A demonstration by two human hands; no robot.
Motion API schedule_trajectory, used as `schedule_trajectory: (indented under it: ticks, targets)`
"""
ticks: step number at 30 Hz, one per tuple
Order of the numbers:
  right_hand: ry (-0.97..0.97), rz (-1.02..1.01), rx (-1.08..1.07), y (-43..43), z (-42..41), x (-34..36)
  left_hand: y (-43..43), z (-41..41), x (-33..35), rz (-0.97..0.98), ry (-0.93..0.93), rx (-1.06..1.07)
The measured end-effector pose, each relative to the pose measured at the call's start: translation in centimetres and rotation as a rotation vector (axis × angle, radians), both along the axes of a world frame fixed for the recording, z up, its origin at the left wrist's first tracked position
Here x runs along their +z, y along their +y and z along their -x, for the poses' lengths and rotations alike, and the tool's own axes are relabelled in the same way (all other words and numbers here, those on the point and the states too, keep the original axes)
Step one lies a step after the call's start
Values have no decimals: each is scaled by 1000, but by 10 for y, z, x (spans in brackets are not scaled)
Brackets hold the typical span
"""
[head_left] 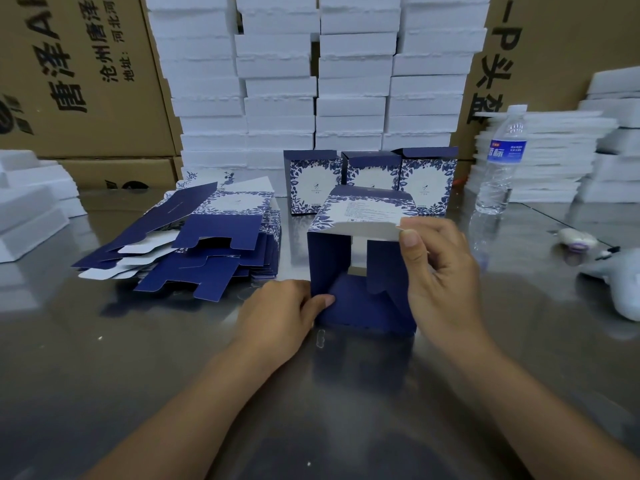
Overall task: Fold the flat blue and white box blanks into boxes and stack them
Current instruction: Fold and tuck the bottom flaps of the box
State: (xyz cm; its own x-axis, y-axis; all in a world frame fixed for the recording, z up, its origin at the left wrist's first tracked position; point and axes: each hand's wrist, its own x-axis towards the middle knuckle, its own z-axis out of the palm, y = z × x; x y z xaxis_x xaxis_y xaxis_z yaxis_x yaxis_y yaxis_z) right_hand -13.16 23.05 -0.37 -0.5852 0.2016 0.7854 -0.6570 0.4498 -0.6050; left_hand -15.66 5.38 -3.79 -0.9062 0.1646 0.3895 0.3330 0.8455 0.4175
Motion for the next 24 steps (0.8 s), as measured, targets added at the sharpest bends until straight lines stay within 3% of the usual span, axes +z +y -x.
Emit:
schedule_trajectory:
  ticks: [11,24]
  targets:
    - [-54,238,73,8,4,2,6,-4,2,109,-22,-33]
    - [-52,98,130,11,4,1,5,-6,2,-16,57,-61]
